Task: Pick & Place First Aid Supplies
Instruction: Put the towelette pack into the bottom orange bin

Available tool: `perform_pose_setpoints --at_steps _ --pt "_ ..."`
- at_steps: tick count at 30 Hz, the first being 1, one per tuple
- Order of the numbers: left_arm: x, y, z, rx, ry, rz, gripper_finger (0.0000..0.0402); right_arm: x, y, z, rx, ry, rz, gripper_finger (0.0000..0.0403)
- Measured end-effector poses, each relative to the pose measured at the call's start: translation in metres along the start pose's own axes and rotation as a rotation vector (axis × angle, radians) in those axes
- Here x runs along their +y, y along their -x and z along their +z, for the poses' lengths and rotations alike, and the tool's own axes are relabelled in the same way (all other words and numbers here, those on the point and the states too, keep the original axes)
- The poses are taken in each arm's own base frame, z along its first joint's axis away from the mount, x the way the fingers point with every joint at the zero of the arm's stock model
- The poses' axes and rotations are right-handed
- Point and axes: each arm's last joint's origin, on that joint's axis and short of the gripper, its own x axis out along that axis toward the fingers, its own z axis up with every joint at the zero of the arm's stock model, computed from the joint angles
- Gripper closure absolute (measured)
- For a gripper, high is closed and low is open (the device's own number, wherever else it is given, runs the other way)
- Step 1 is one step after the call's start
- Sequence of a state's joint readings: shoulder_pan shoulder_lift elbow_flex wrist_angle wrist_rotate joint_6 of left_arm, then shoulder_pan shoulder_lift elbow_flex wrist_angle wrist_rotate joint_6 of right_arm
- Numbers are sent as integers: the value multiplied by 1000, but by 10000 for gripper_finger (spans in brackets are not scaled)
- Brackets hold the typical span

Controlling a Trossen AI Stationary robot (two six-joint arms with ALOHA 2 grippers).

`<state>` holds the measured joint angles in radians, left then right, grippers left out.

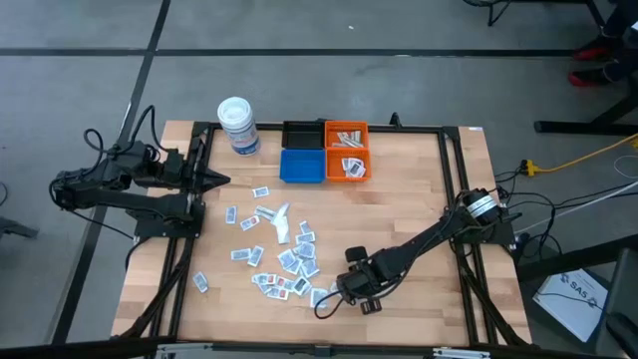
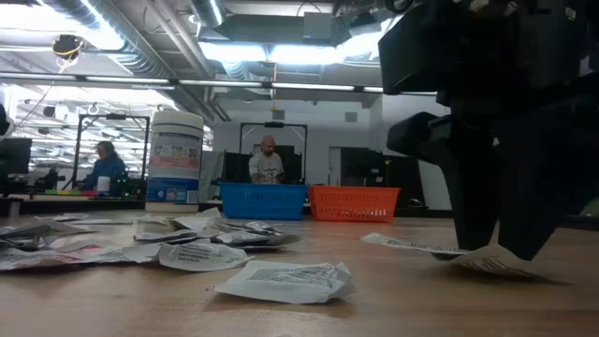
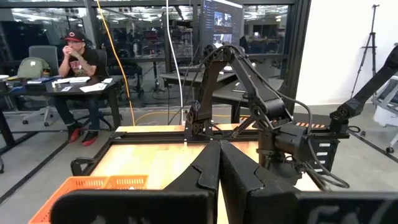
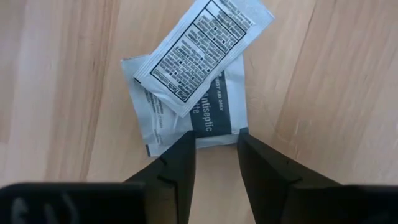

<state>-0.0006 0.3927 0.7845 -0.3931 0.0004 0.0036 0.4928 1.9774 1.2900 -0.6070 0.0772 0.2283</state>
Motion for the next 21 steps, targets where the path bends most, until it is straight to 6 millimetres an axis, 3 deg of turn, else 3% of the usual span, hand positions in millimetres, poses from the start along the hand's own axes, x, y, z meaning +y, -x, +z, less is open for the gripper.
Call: perform_pose_setpoints --at_steps 4,13,16,21 --pt "0 0 0 0 0 0 398 -1 -1 0 5 -2 -7 299" --pt "0 0 0 0 -1 0 398 -4 -2 -2 27 -11 -10 396" --pt "0 0 0 0 0 0 398 -7 -2 -5 75 -22 9 392" --pt "0 0 0 0 0 0 398 -15 0 -11 148 -64 -3 340"
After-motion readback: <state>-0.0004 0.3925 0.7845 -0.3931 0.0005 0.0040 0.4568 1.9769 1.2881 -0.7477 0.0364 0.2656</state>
